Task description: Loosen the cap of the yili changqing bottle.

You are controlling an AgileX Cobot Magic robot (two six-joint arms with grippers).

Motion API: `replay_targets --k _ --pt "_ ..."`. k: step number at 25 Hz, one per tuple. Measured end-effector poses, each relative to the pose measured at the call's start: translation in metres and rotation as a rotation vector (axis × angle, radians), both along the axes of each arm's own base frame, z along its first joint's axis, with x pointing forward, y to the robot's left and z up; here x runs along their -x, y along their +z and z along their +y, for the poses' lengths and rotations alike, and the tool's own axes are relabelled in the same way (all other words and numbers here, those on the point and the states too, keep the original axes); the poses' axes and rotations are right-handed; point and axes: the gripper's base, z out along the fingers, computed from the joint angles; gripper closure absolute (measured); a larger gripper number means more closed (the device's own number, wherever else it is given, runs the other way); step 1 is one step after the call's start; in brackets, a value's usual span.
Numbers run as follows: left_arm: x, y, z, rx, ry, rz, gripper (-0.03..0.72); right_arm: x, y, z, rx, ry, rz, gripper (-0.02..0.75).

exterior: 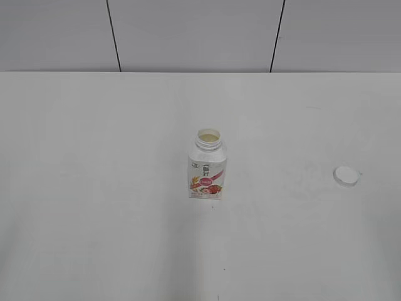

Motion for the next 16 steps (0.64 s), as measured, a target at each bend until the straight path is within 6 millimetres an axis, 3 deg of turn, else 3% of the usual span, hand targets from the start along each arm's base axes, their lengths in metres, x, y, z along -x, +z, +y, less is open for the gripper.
replay_targets --k 16 --pt "0.0000 0.0000 0.0001 -0.002 0.011 0.000 0.179 -0.0001 0.0001 -0.0001 0.001 -0.001 -0.001 0.209"
